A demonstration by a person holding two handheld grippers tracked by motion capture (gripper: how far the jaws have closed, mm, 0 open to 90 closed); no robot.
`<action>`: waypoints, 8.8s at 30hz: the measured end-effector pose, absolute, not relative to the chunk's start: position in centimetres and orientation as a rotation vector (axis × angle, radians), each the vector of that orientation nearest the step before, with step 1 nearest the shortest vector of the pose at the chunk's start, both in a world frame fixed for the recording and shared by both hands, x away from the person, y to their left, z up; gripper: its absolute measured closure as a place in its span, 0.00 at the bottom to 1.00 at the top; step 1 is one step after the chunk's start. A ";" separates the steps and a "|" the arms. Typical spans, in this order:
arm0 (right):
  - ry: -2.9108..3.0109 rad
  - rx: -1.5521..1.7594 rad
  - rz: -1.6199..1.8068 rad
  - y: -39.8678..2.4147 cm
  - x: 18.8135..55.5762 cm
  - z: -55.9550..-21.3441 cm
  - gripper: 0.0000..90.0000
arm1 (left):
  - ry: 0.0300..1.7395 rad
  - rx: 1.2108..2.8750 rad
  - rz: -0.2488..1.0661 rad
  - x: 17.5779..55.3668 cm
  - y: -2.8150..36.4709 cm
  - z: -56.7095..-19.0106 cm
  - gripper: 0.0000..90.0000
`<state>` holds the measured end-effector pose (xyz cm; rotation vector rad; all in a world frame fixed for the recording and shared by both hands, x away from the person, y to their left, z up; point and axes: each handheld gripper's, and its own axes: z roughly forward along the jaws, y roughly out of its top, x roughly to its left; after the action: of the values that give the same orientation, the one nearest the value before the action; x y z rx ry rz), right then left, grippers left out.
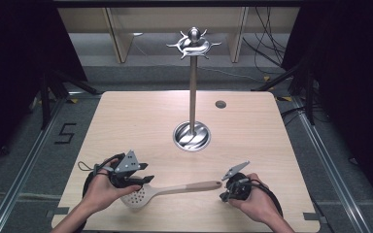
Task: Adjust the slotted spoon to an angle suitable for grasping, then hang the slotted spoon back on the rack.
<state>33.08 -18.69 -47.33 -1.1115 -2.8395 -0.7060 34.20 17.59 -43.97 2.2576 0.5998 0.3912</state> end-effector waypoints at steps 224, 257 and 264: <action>-2.873 -1.538 -0.961 -23.3 33.9 -46.3 0.68 | 0.488 2.657 0.121 42.1 4.5 -43.6 0.81; -2.869 -1.549 -0.989 -23.4 33.9 -46.2 0.68 | 0.608 2.337 0.255 39.2 10.8 -38.5 0.81; -2.911 -1.513 -0.994 -23.6 34.1 -46.2 0.68 | 0.670 2.242 0.314 38.0 12.0 -37.7 0.81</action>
<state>34.09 -23.63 -46.22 -1.5130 -2.9109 -0.9940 37.98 11.97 -37.75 2.2423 0.6703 0.3141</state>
